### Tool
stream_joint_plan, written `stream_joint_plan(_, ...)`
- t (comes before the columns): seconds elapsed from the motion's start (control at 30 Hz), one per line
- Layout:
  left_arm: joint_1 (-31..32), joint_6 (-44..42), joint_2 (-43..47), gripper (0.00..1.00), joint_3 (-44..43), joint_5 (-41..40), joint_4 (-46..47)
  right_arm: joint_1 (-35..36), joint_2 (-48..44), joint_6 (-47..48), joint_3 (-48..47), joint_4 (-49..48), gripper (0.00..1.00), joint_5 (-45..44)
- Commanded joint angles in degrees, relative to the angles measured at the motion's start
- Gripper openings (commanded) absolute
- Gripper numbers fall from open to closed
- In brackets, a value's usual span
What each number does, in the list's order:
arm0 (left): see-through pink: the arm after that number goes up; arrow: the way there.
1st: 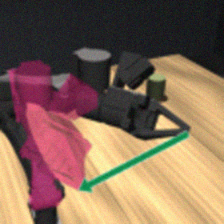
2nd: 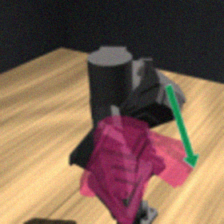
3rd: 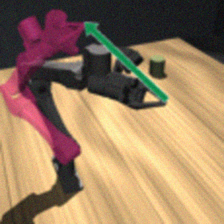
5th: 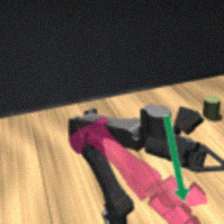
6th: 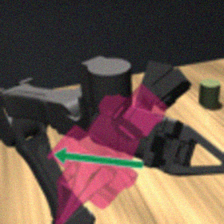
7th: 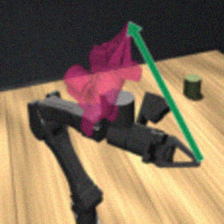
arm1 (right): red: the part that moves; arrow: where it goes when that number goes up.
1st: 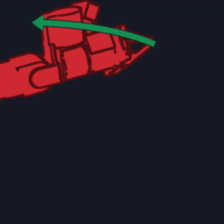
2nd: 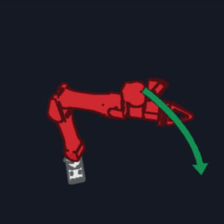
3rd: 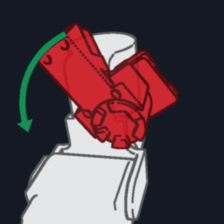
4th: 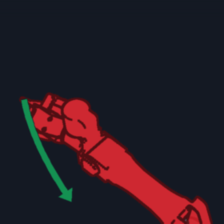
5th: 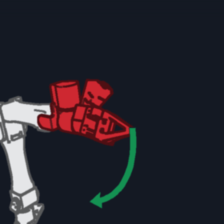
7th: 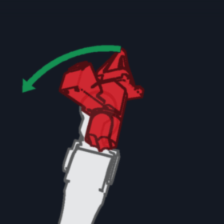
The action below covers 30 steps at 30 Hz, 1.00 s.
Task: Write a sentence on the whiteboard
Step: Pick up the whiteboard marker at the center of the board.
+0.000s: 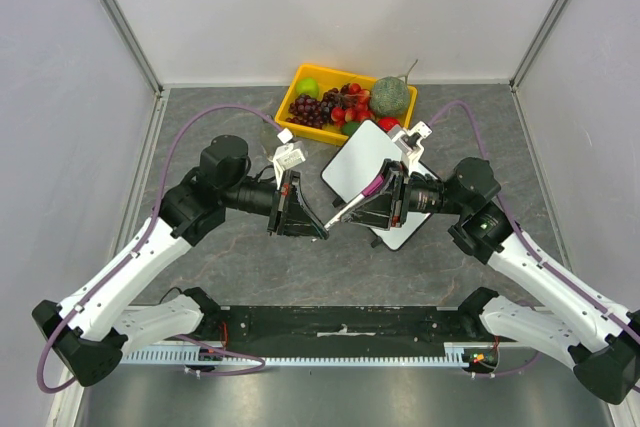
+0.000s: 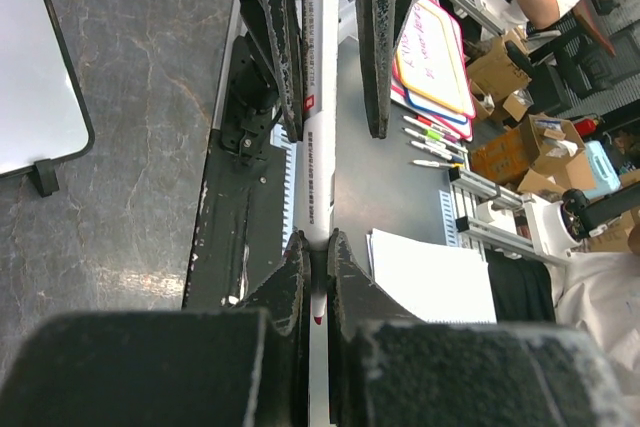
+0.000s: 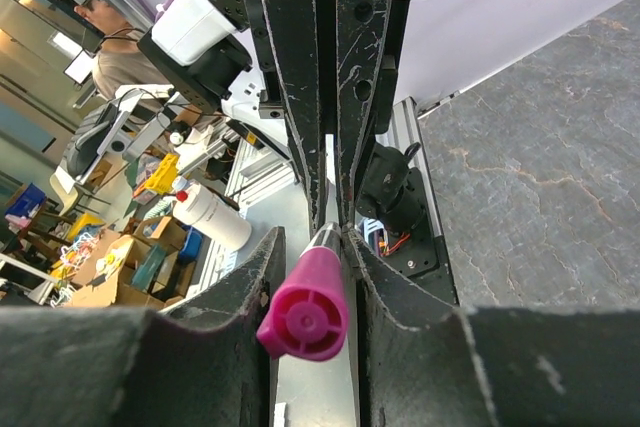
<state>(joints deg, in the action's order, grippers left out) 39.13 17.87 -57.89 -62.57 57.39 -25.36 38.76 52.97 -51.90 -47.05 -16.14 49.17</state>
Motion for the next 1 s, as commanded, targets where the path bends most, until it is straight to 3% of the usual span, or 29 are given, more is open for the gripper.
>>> stream_joint_plan(0.0, 0.33, 2.35, 0.76, 0.02, 0.95, 0.89, 3.83, 0.08, -0.76, -1.45, 0.38, -3.37, 0.35, 1.02)
stream_joint_plan(0.4, 0.24, 3.40, 0.58, 0.02, 1.39, 0.80, 5.15, 0.08, -0.85, -1.63, 0.64, -3.19, 0.24, -0.12)
stream_joint_plan(0.7, 0.33, 4.02, 0.76, 0.02, 2.45, 0.97, 5.94, 0.08, -1.46, -2.24, 1.52, -3.11, 0.00, -2.32)
stream_joint_plan(0.8, 0.24, 3.93, 0.85, 0.02, 2.80, 0.71, 6.03, 0.17, -1.90, -2.06, 1.96, -3.11, 0.00, -3.11)
stream_joint_plan(0.87, 0.24, 4.19, 1.20, 0.08, 3.06, -0.08, 6.03, 0.17, -2.34, -1.71, 2.22, -2.85, 0.00, -3.81)
stream_joint_plan(0.97, 0.24, 4.37, 2.25, 0.35, 3.06, -3.32, 5.77, 0.17, -3.31, 1.09, 1.96, 0.48, 0.00, -5.83)
